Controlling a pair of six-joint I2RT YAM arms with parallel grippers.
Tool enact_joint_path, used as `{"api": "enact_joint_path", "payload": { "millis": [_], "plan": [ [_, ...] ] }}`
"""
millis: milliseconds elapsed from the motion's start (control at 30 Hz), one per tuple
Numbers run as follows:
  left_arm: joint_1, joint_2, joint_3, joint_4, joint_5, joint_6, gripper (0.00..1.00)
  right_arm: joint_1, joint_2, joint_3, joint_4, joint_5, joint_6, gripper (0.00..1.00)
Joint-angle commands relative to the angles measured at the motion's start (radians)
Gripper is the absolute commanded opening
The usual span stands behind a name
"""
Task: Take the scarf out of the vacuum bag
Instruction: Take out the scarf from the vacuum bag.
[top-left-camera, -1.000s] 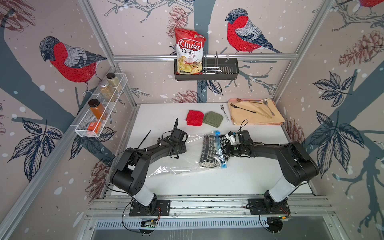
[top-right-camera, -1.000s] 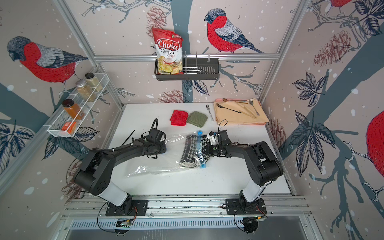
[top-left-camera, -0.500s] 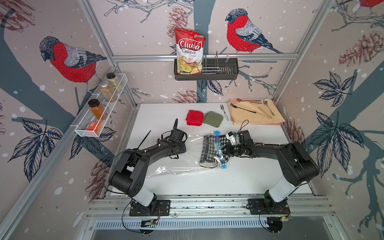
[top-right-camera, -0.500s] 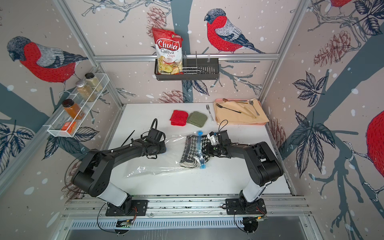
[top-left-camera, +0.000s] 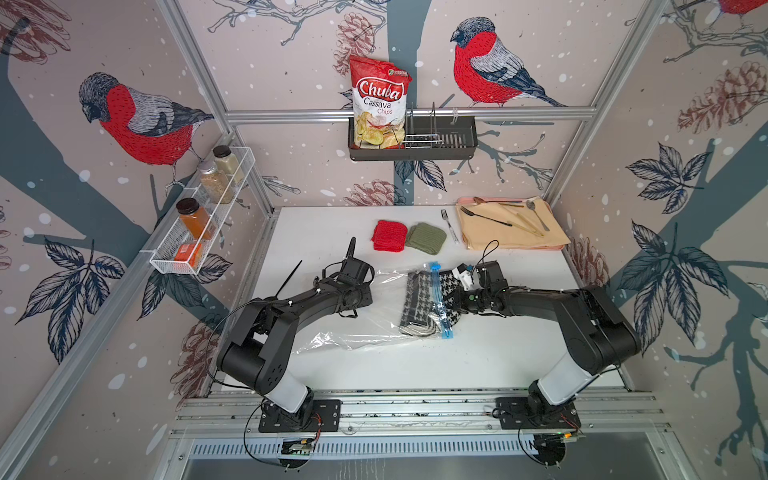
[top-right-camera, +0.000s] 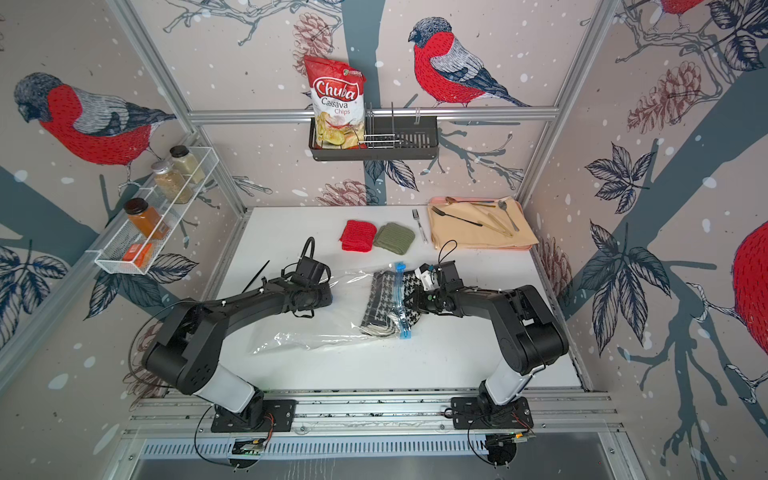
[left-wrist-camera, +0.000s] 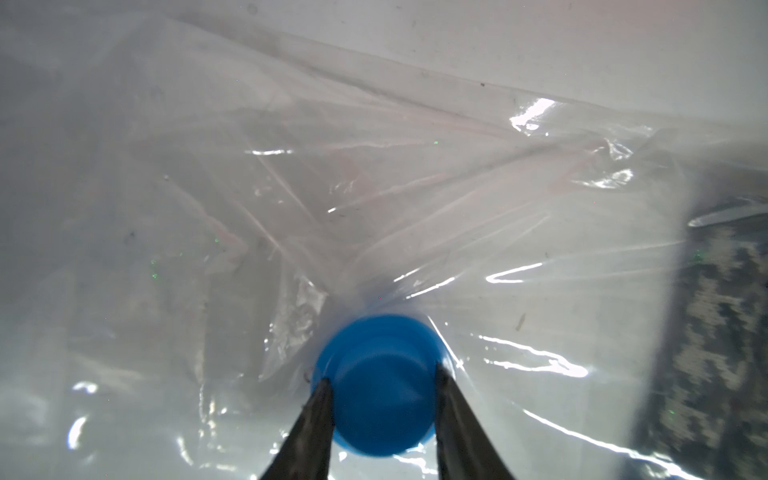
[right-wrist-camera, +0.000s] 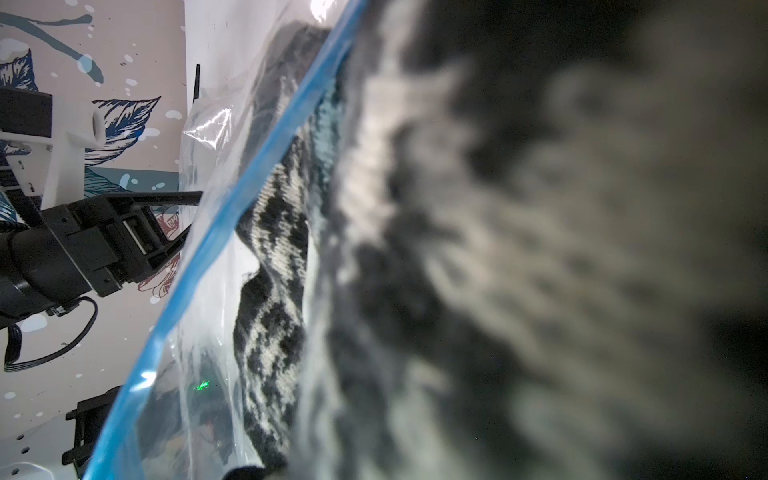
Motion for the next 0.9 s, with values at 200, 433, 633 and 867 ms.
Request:
{"api": "enact_joint_path", "payload": {
  "millis": [200,433,633,867],
  "plan": [
    [0.001,-0.011,0.005,-0.045,-0.064,-0.007,0.09,-0.017,-0.029,-0.019,-0.011,0.019,0.007,0.00],
    [0.002,-0.004,0.013,-0.046,-0.065,-0.003,0.10,-0.016,-0.019,-0.020,-0.005,0.019,0.006,0.00],
    [0.003,-0.011,0.011,-0.057,-0.080,-0.007,0.10,-0.021,-0.020,-0.031,0.005,0.014,0.010,0.00],
    [0.002,-0.017,0.023,-0.075,-0.087,-0.009,0.10,-0.010,-0.042,-0.048,0.041,-0.043,0.024,0.00]
  ]
}}
